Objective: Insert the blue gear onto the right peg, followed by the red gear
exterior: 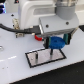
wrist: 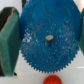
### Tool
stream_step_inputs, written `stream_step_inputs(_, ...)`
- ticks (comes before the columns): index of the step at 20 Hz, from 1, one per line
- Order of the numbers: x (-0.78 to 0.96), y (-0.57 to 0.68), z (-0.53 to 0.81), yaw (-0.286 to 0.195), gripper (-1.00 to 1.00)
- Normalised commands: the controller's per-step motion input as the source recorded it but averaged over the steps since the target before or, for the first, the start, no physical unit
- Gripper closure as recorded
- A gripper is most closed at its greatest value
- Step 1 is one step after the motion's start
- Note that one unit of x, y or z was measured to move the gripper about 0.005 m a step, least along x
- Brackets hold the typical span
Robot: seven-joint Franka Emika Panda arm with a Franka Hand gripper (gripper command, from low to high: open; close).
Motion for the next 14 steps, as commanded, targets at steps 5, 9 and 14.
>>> stream_step_inputs(5, 0.2, -0.13, -0.12, 0.0, 1.0)
stream_step_inputs(9, 0.16, -0.14, -0.08, 0.0, 1.0)
stream_step_inputs(14, 0.01, -0.01, 0.22, 0.0, 1.0)
